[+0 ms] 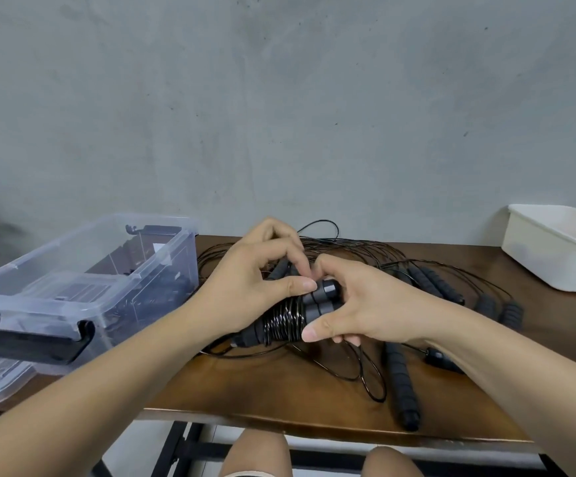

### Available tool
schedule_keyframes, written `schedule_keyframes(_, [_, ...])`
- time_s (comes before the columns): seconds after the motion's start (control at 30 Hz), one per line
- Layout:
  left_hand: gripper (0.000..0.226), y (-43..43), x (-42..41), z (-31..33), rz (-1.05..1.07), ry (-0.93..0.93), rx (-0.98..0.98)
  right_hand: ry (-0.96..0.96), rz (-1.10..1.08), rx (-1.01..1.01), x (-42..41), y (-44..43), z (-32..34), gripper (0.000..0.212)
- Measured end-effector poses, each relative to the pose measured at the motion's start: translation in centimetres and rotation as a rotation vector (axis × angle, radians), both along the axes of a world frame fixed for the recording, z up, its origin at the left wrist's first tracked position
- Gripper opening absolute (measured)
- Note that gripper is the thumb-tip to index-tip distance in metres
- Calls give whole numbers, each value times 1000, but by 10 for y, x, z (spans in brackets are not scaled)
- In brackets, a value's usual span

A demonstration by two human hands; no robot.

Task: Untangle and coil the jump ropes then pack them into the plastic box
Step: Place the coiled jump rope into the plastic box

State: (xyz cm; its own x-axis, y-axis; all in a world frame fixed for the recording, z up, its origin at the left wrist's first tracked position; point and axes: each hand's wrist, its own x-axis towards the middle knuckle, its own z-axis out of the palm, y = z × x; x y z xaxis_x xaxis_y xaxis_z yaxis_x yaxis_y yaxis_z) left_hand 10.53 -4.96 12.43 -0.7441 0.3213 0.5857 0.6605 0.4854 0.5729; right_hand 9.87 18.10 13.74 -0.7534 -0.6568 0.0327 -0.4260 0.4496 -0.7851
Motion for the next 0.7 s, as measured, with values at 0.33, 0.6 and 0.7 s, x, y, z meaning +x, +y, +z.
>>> schedule_keyframes(0.33, [23,-35,0,2,5,5,-59,-175,69,-216,-2,-14,6,55])
schedule_keyframes(0.6, [33,-84,23,43,-27,-391,-139,-49,48,-297,-28,-60,4,53])
schedule_keyframes(0.7, [58,-110,15,65,178,-279,-549,87,1,-252,-39,-98,7,53])
